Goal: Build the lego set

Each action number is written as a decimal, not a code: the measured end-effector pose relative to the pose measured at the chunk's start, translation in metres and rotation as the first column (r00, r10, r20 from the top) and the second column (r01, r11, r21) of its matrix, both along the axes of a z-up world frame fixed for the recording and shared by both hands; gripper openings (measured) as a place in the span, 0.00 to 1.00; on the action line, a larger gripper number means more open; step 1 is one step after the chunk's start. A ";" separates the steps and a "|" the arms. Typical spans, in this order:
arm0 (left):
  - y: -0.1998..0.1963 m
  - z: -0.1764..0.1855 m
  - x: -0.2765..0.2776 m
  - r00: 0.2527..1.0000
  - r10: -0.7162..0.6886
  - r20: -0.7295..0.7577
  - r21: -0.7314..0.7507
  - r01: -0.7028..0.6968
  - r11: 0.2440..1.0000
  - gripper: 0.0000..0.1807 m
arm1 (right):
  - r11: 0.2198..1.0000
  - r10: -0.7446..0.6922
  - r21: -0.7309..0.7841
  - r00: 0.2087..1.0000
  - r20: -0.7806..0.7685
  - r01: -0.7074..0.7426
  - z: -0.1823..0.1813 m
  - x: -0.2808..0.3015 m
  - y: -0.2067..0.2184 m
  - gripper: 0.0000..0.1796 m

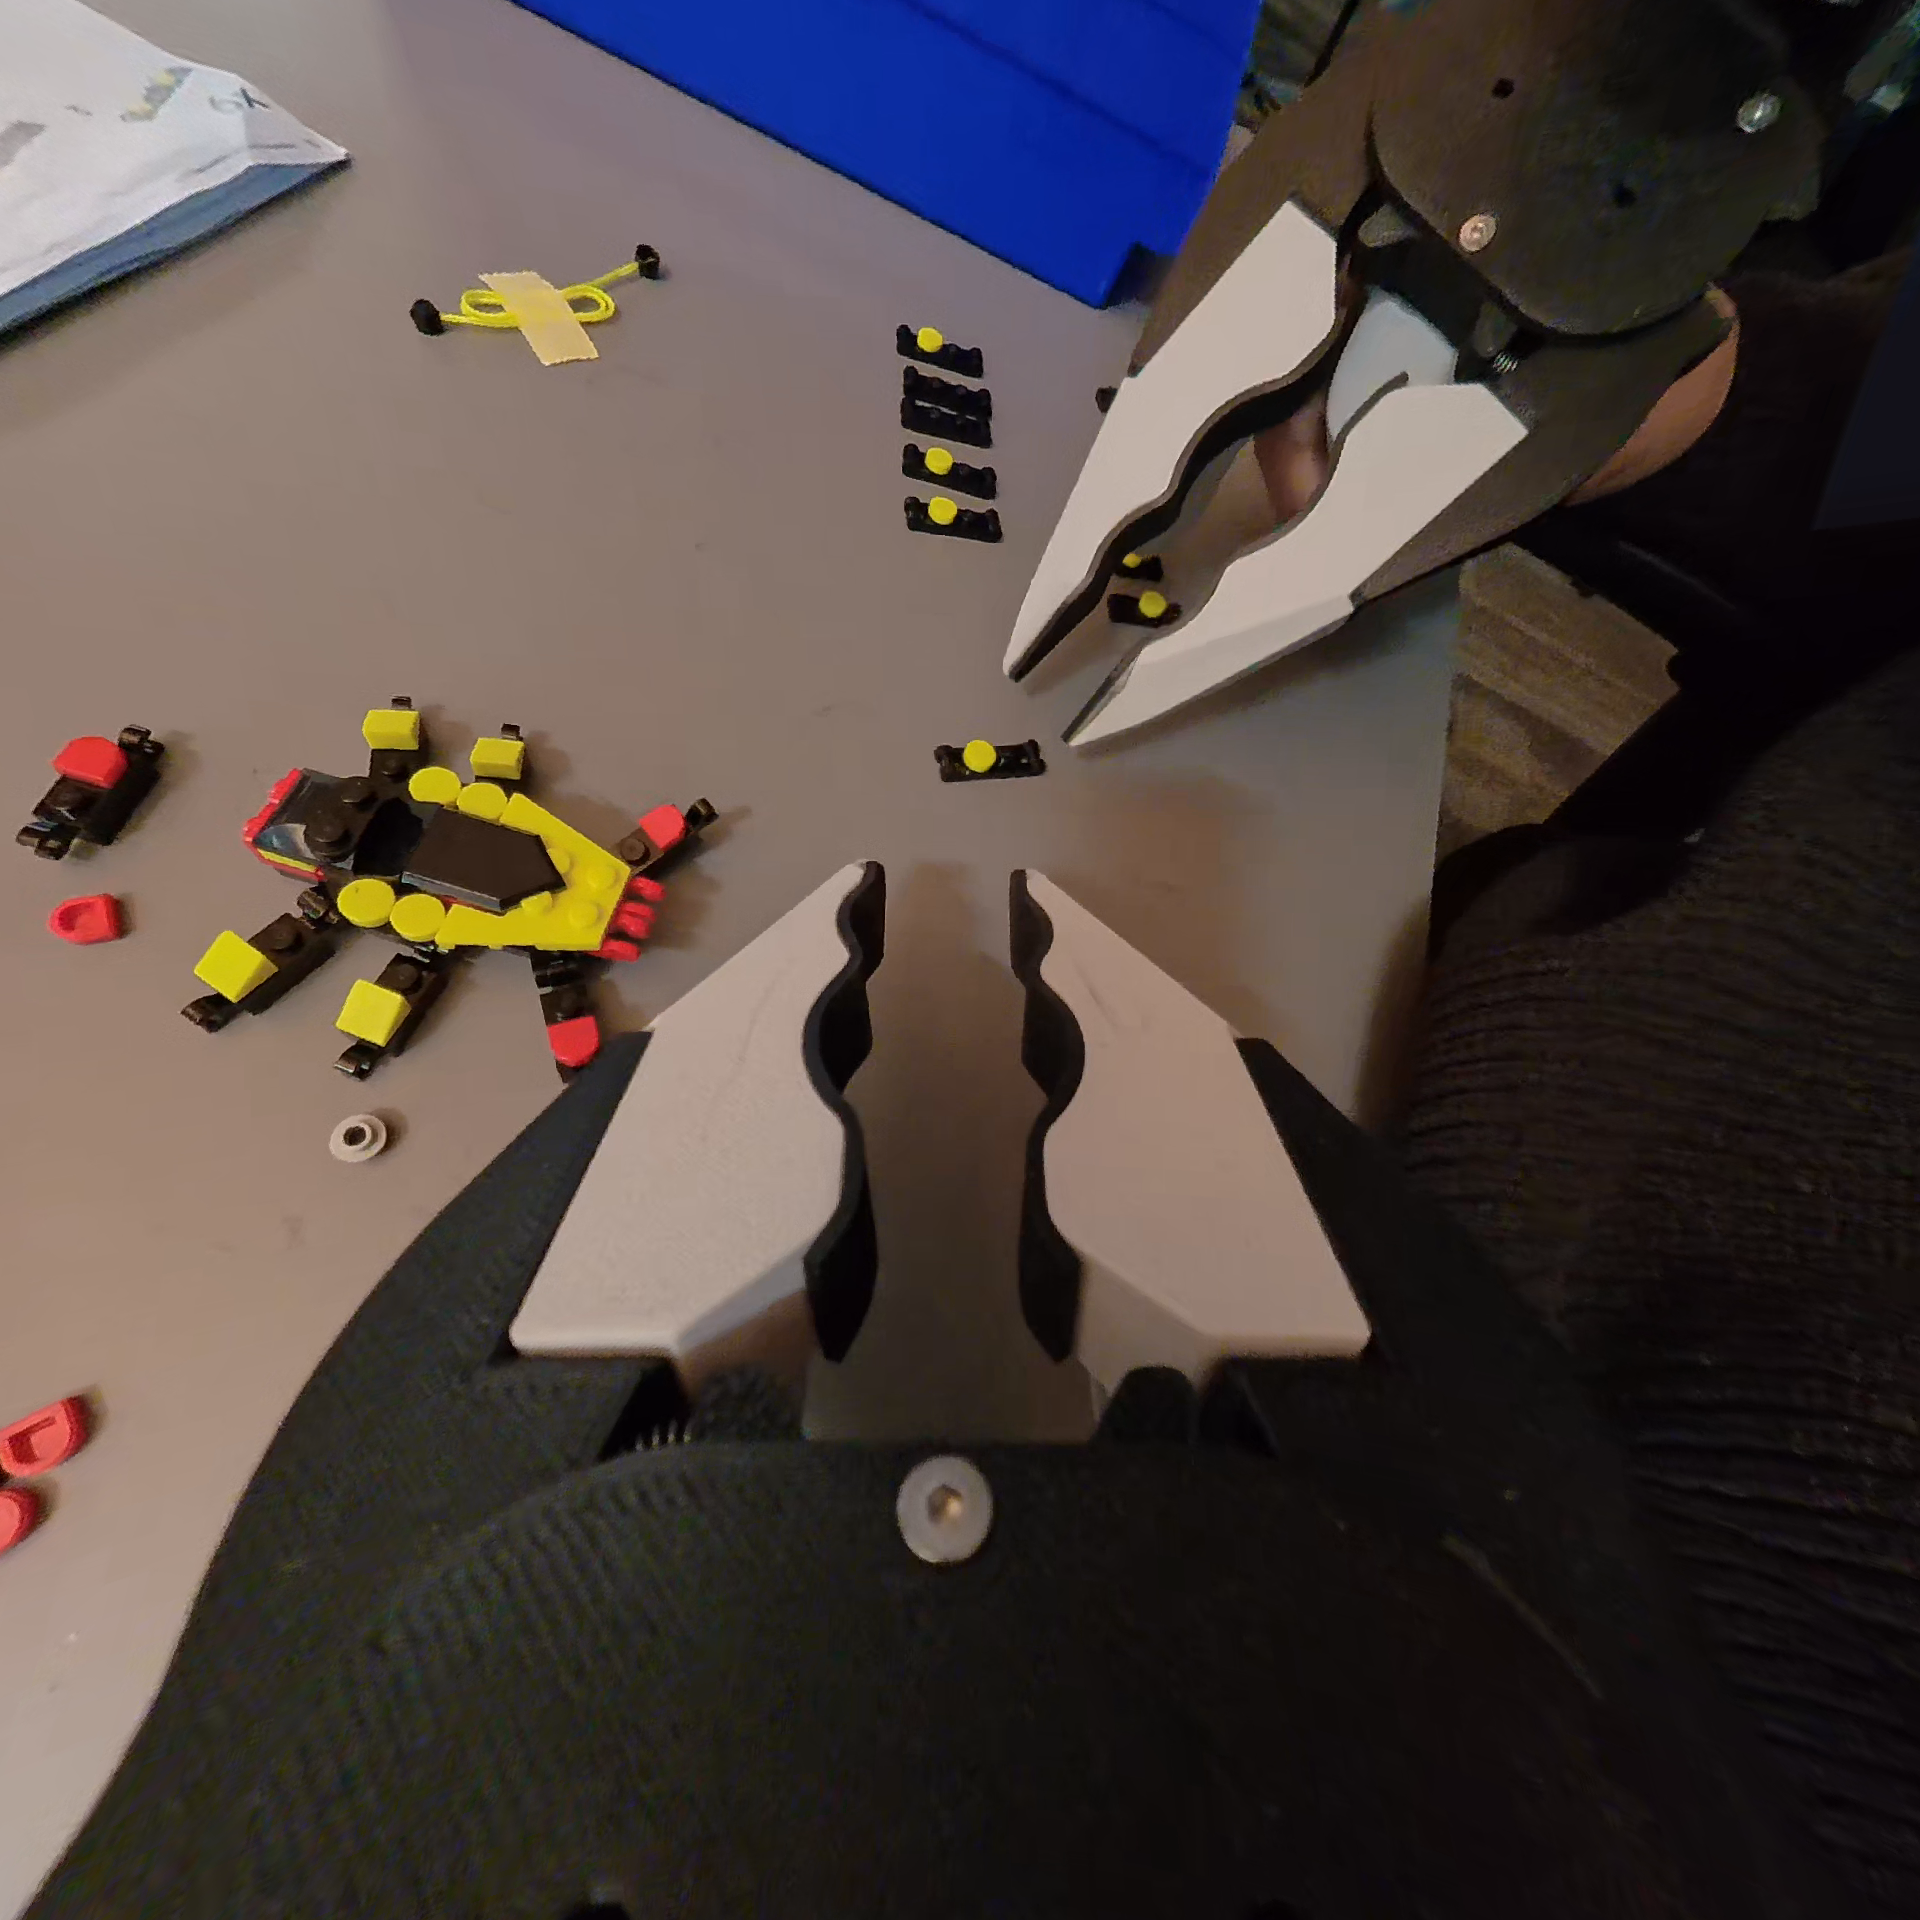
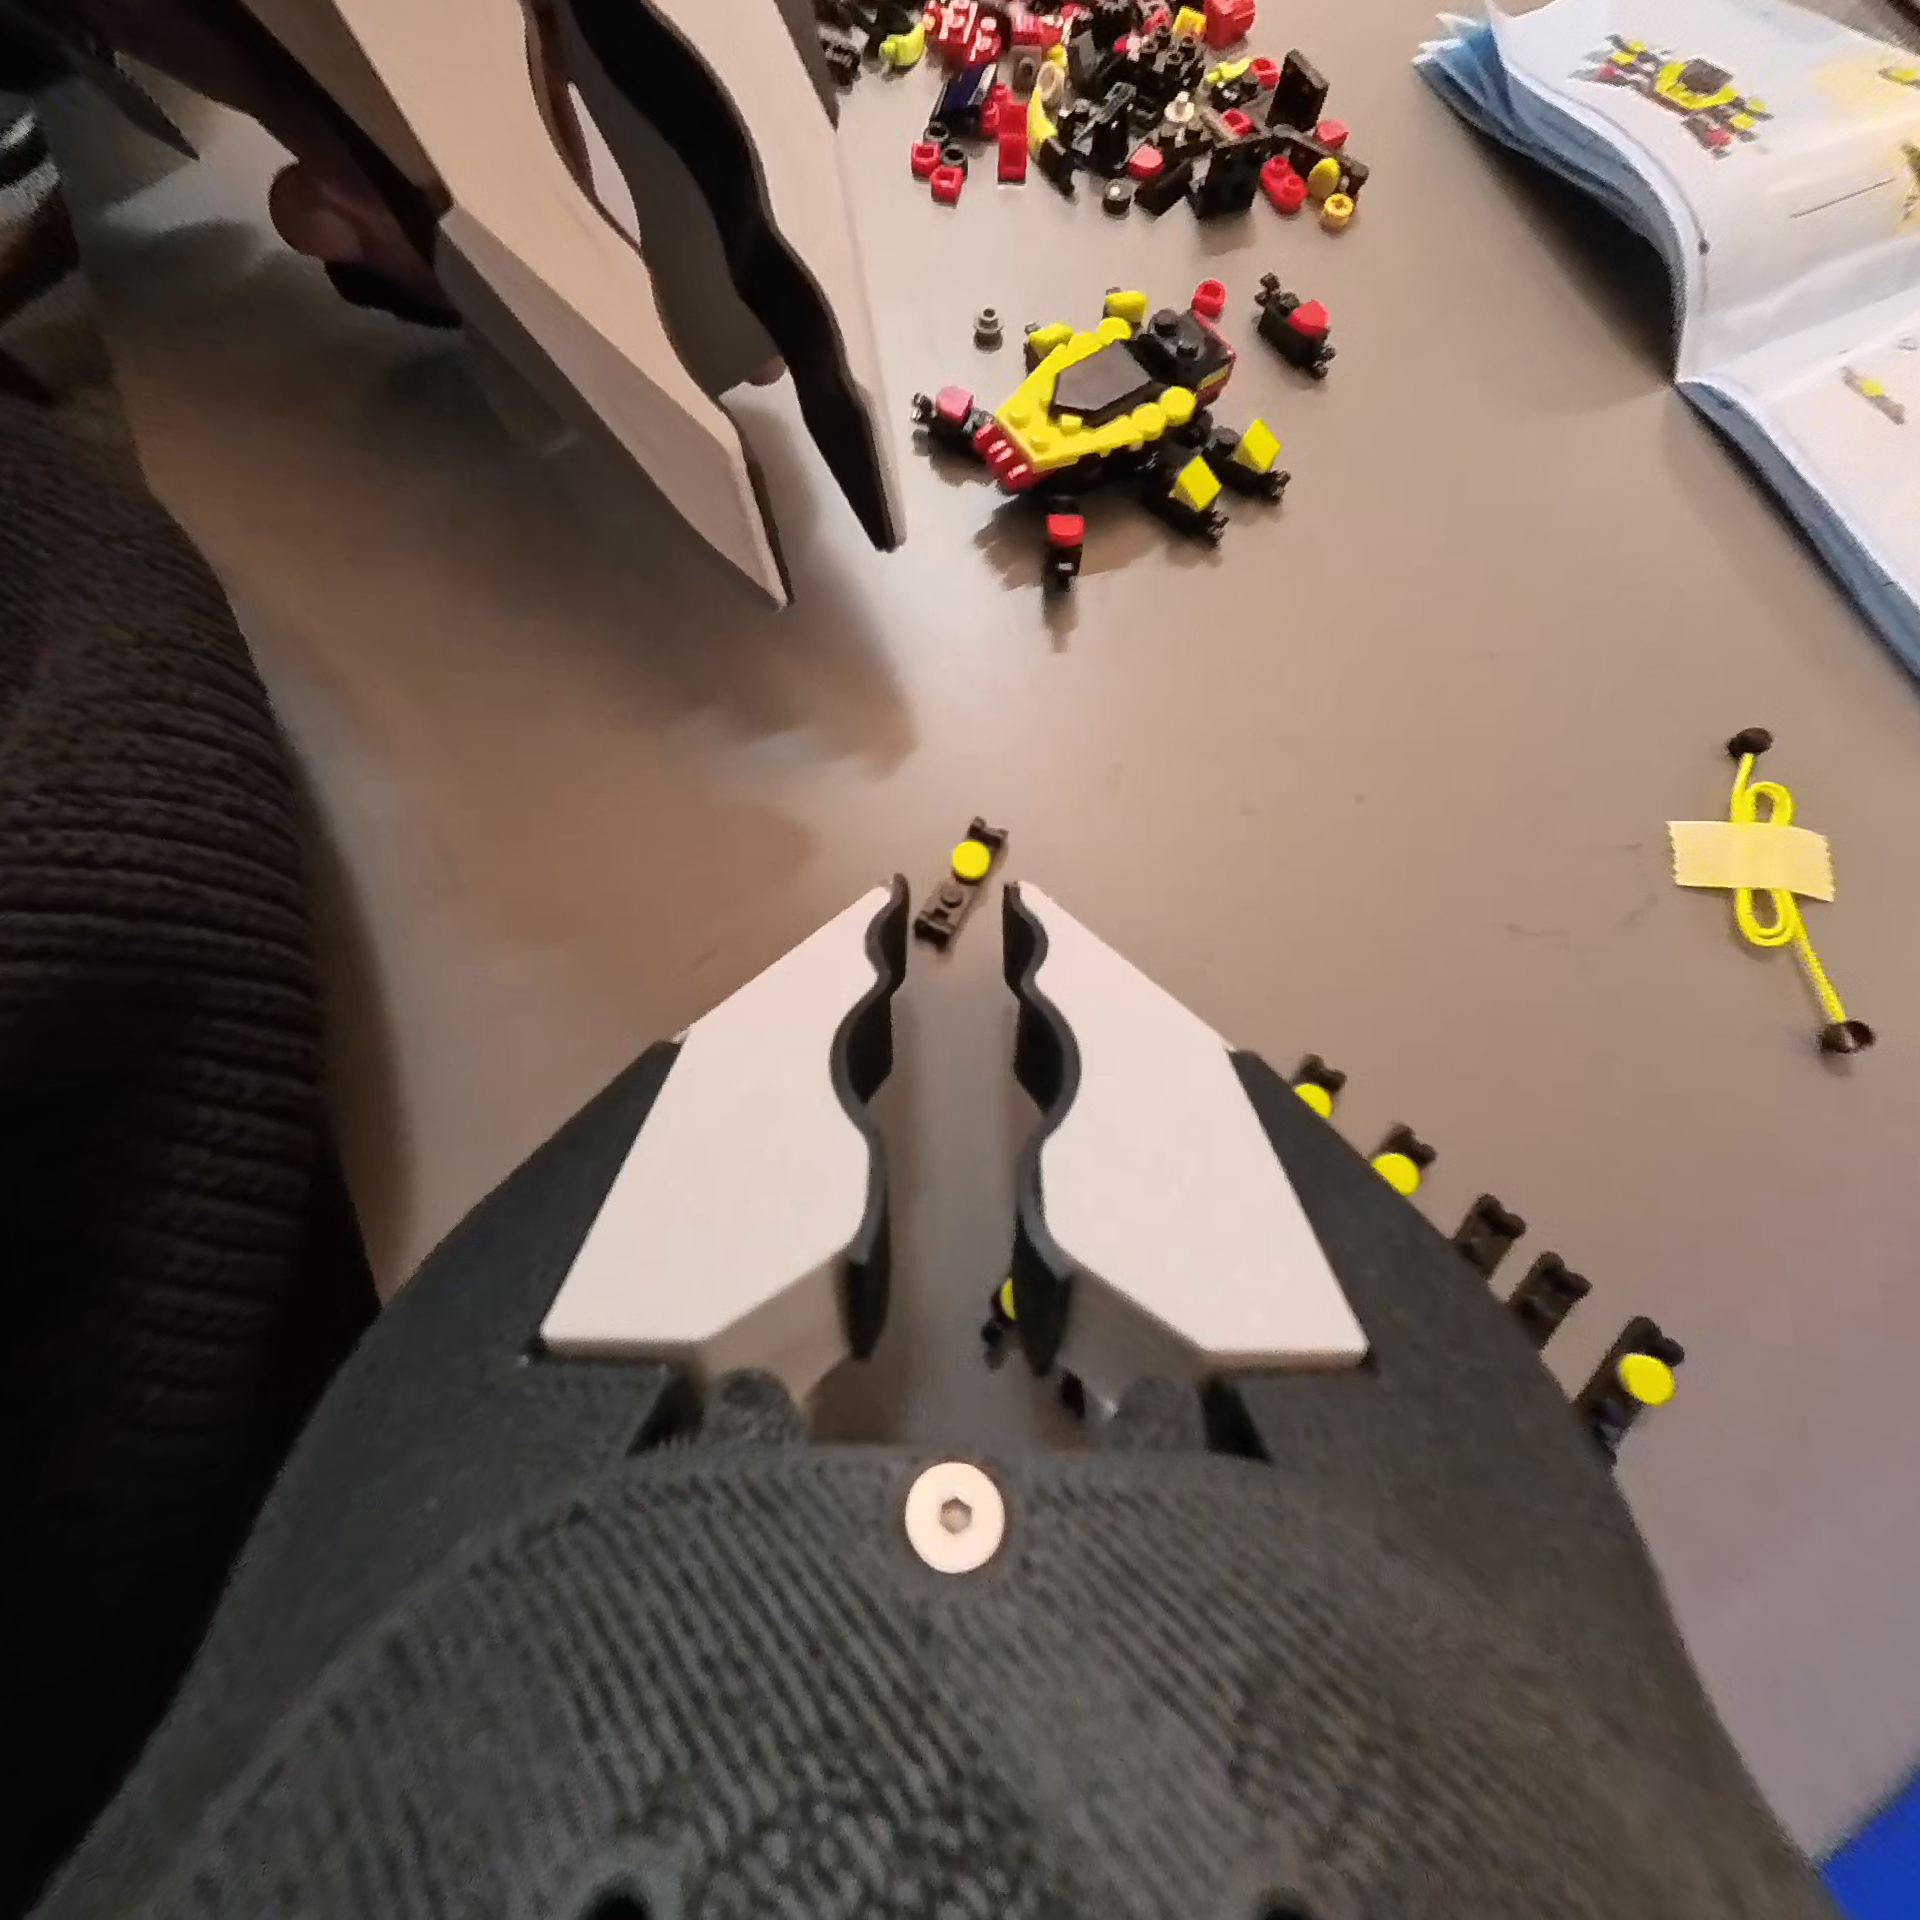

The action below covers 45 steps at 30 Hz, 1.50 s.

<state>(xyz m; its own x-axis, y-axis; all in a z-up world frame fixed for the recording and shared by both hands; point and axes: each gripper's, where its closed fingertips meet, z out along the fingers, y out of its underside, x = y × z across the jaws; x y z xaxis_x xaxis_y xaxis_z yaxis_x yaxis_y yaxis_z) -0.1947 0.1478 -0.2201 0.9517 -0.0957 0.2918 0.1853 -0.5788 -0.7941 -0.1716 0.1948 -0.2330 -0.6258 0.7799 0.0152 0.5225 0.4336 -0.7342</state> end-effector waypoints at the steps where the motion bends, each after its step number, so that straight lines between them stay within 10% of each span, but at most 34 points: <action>1: 0.000 0.000 0.001 1.000 -0.003 -0.003 -0.001 0.003 1.000 0.13 | 1.000 0.002 0.012 1.000 0.003 -0.002 -0.002 0.001 0.000 0.10; 45: 0.000 -0.004 0.004 1.000 -0.020 0.016 -0.018 0.020 1.000 0.13 | 0.998 -0.059 0.025 0.996 0.063 0.058 -0.015 -0.004 0.010 0.09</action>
